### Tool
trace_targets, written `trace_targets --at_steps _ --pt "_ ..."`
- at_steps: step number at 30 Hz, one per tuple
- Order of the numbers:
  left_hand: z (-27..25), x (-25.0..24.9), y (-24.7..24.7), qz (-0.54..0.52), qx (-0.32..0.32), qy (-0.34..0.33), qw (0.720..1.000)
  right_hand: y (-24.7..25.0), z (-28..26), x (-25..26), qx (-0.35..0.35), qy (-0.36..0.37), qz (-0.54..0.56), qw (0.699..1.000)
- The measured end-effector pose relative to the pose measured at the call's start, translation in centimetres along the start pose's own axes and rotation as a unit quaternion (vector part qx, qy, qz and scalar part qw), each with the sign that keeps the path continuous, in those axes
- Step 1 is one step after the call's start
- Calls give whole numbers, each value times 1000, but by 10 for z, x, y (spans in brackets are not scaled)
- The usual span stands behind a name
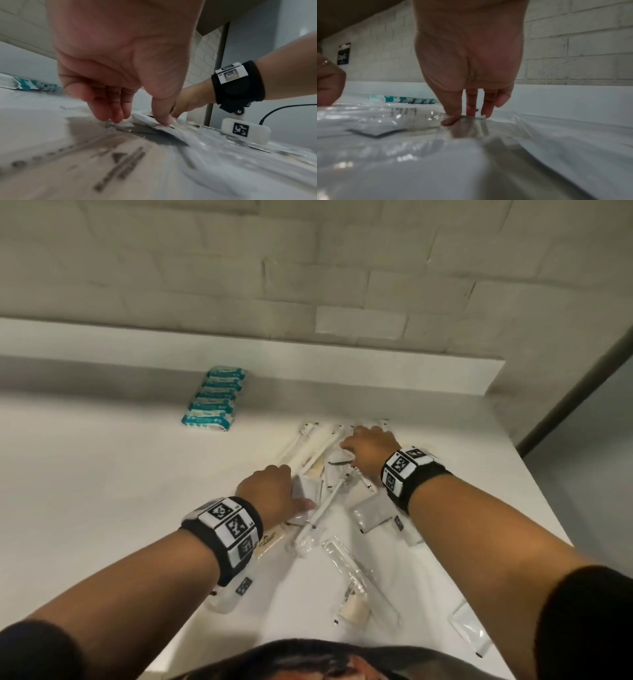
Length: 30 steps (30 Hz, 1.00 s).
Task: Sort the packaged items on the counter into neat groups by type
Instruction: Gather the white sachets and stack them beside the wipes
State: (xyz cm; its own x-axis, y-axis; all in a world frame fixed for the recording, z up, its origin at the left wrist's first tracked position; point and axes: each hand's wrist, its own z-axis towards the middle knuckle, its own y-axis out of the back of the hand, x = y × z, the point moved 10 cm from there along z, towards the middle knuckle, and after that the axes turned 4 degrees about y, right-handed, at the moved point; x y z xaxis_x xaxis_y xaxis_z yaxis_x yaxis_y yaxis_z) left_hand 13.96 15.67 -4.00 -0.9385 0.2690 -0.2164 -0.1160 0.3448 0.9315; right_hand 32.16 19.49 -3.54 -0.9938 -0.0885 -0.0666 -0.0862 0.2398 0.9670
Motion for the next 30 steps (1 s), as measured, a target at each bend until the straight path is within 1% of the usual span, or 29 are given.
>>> trace_targets --at_steps 4,6,8,9,11,14,15,17,18,19,20,23,26,27,28,29,30 --pt "2 -5 -4 0 1 7 1000 -7 5 -10 30 -40 27 998" --pt "4 -9 -5 -14 11 9 1000 -2 1 -8 13 -29 28 999" --pt "6 -12 -5 -30 29 10 999 3 -4 -3 -21 -1 52 998" --pt "8 -12 -5 -38 39 10 998 7 -8 -4 -37 6 86 996" --pt "11 -8 -2 -57 49 15 997 13 -14 -18 -47 6 177 983" --pt "16 1 7 -112 43 27 992 28 -43 -31 -34 17 241 970" --pt "16 4 10 -134 43 31 990 29 -55 -29 -11 32 243 969" --pt "15 4 15 -175 43 36 983 11 -78 -20 79 51 227 969" --pt "14 4 18 -189 39 38 981 -5 -87 -14 123 56 200 970" --pt "15 1 20 -196 35 39 979 -20 -94 -11 149 59 174 972" --pt "15 0 21 -199 28 42 979 -30 -100 -7 151 62 149 975" --pt "16 -5 22 -251 23 54 966 -32 -110 3 88 67 88 990" --pt "12 -19 15 -330 46 47 942 -17 -118 23 -7 123 40 992" --pt "12 -22 11 -337 57 43 939 -13 -120 25 -25 136 51 989" --pt "11 -27 9 -336 66 37 939 -9 -122 22 -31 132 89 987" --pt "11 -32 6 -325 69 31 943 -7 -123 14 -24 111 157 981" --pt "10 -42 3 -316 71 22 946 -5 -125 -3 -19 72 223 972"
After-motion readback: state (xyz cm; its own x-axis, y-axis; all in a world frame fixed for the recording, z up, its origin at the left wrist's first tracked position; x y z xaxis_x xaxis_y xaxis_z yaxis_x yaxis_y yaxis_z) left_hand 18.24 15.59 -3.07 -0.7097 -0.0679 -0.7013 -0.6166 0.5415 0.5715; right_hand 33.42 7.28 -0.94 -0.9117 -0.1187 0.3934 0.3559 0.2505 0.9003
